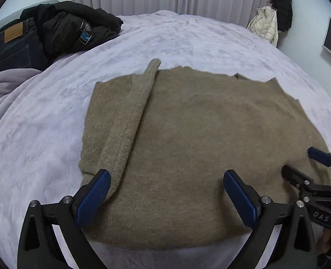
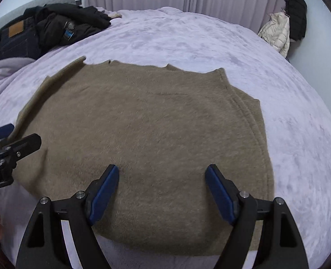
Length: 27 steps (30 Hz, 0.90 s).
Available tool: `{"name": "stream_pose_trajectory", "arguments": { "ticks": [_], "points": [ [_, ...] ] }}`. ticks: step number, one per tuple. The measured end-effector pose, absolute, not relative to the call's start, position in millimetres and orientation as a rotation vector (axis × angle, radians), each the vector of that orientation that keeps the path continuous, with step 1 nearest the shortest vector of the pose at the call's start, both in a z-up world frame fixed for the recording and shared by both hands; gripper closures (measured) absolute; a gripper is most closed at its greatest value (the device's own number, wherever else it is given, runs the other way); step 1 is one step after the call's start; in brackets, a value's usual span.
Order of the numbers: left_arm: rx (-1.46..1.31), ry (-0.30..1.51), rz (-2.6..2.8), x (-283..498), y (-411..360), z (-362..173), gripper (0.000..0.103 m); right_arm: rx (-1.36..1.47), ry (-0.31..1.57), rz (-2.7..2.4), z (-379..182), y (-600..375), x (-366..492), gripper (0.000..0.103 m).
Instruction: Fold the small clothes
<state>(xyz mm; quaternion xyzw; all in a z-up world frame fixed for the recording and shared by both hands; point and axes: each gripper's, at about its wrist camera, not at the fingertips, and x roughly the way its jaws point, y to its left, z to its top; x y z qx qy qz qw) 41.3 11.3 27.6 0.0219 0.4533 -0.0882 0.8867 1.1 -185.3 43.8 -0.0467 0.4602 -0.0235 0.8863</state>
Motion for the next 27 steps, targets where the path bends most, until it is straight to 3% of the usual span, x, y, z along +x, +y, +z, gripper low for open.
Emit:
{"name": "stream_pose_trajectory", "arguments": {
  "ticks": [3,13,19,23,27],
  "points": [
    [0.043,0.965,-0.139,43,34,12,0.002,-0.09,0.96,-0.064,35,-194,-2,0.02],
    [-0.26,0.964,0.003,48,130,31,0.002,0.055,0.931,-0.129,41,-253,-24,0.02],
    [-0.204,0.913,-0.294,39,47,61,0.002,0.018,0.897,-0.078,49,-225,-18,0.02],
    [0.071,0.968,-0.3,38,-19,28,0.002,-0.047,0.932,-0.045,40,-214,-10,0.02],
    [0.099,0.975,-0.258,33,-14,11,0.002,-0.027,0.934,-0.069,37,-236,-20,0.02]
  ]
}}
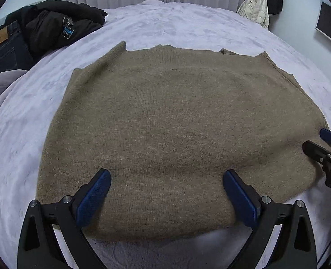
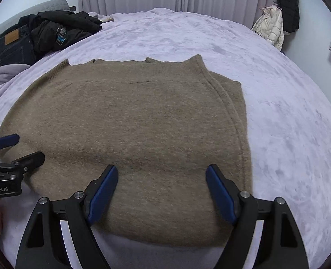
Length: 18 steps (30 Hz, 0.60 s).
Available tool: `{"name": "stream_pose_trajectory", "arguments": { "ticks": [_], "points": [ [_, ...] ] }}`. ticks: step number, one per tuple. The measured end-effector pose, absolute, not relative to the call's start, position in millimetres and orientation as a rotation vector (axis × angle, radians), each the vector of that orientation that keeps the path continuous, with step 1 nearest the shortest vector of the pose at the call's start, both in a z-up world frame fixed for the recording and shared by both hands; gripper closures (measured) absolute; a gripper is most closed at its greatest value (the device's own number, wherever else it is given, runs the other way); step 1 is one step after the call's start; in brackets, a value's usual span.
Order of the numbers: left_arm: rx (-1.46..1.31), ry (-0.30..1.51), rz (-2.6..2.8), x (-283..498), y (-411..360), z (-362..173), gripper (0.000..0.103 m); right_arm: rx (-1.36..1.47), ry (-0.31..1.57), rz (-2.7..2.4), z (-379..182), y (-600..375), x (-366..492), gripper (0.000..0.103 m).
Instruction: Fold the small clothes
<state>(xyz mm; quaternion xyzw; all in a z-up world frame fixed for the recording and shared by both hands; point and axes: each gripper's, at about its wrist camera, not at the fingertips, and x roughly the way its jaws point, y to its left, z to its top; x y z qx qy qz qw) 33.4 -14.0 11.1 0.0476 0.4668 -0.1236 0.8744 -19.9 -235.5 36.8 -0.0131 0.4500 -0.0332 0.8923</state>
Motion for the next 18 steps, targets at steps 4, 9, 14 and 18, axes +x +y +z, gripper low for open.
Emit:
{"name": "stream_pose_trajectory", "arguments": {
  "ticks": [4,9,14,18],
  "points": [
    [0.102,0.976,-0.218,27,2,11,0.002,0.007,0.927,-0.066,36,-258,-32,0.02],
    [0.091,0.953,-0.199,22,17,27,0.002,0.028,0.927,-0.071,46,-258,-35,0.02],
    [0.019,0.916,-0.224,57,10,49,0.002,0.098,0.899,-0.021,65,-247,-10,0.019],
    [0.016,0.992,-0.2,112,1,30,0.002,0.014,0.933,-0.024,57,-224,40,0.019]
  ]
}}
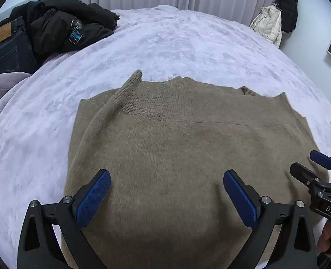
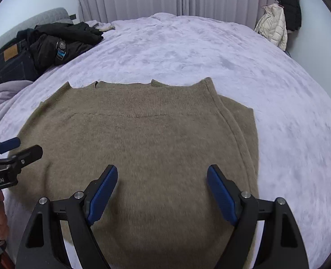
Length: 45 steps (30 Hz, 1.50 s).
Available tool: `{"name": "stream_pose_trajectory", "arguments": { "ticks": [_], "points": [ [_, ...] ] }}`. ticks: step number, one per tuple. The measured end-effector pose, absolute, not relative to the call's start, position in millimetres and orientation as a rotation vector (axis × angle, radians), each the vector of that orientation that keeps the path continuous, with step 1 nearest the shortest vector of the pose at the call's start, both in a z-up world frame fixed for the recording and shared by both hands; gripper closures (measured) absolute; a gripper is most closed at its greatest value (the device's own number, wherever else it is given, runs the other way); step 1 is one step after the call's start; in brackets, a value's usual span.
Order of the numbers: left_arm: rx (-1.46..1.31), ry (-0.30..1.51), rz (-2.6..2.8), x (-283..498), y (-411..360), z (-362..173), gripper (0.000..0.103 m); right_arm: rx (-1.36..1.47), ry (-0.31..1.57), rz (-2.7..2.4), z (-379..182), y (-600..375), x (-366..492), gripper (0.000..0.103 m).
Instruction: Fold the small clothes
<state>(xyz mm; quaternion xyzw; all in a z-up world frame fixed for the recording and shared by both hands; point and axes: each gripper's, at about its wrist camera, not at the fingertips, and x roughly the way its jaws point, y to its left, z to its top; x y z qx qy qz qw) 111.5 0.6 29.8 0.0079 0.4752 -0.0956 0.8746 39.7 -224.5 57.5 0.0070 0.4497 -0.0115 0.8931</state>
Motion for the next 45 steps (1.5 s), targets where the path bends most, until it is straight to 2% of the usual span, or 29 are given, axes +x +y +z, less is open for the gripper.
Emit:
{"name": "stream_pose_trajectory", "arguments": {
  "ticks": [3,9,13,21,26,34,40,45],
  "points": [
    [0.054,1.04,-0.179,128,7,9,0.0,-0.045,1.03,-0.09,36,-227,71,0.019],
    [-0.018,1.005,-0.191,129,24,40,0.0,0.046,0.986,-0.101,49,-267,60,0.018],
    [0.008,0.991,-0.192,155,-3,51,0.0,0.08,0.958,-0.052,58,-269,80,0.018],
    [-0.035,1.137,-0.128,221,6,5,0.0,0.049,1.07,-0.091,32,-259,164,0.019],
    [0.06,1.087,-0.149,211,-1,9,0.0,0.184,1.052,-0.099,29,-288,163,0.019],
    [-0.06,0.911,-0.127,141,61,62,0.0,0.038,0.959,-0.049,65,-233,112,0.018],
    [-0.298,1.068,-0.107,129,136,22,0.0,-0.019,1.034,-0.09,46,-190,125,0.018],
    [-0.262,1.106,-0.192,118,113,7,0.0,-0.079,1.029,-0.145,26,-171,113,0.017]
  ]
}}
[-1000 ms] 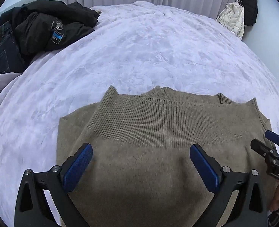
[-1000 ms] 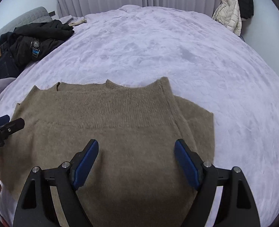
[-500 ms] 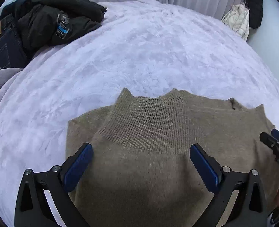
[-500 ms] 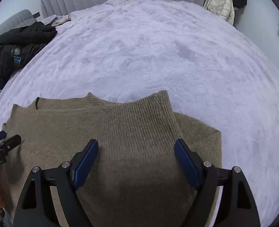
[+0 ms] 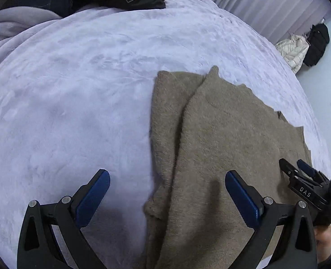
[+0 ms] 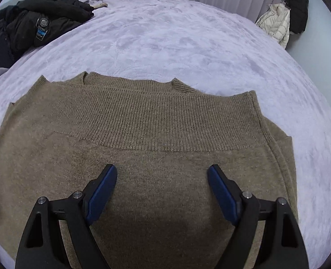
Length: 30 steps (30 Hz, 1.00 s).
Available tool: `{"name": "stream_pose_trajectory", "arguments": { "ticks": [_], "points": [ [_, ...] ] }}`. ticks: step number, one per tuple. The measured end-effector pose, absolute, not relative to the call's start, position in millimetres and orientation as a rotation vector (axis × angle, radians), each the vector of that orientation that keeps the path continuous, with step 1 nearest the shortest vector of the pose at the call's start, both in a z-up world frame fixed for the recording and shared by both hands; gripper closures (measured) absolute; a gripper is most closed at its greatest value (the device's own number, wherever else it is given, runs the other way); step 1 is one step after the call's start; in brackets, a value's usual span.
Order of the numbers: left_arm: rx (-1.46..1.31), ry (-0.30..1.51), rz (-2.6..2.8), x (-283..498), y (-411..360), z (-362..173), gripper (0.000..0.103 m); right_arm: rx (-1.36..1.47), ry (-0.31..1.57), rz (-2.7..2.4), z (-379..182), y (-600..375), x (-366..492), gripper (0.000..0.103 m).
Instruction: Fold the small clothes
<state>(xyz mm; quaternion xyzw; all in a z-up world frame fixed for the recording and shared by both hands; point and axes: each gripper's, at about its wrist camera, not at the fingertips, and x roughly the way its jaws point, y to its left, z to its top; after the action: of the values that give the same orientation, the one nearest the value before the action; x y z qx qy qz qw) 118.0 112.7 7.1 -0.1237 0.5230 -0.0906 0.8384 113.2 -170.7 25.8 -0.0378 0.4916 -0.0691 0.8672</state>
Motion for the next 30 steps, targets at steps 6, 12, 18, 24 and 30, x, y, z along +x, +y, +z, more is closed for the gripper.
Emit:
{"name": "stream_pose_trajectory", "arguments": {
  "ticks": [6,12,18,24,30],
  "points": [
    [-0.137,1.141,-0.256,128,75,-2,0.0,-0.108,1.018,-0.119,29,-166,70,0.017],
    [-0.145,1.156,-0.283,136,72,-3,0.0,-0.101,0.939,-0.105,24,-168,44,0.016],
    [-0.139,1.147,-0.3,141,70,-4,0.0,-0.116,0.938,-0.117,25,-163,47,0.016],
    [-0.147,1.148,-0.306,149,66,-7,0.0,-0.065,0.944,-0.106,51,-166,59,0.016],
    [-0.14,1.122,-0.332,150,61,-3,0.028,-0.102,1.059,-0.147,24,-156,90,0.014]
  ]
}}
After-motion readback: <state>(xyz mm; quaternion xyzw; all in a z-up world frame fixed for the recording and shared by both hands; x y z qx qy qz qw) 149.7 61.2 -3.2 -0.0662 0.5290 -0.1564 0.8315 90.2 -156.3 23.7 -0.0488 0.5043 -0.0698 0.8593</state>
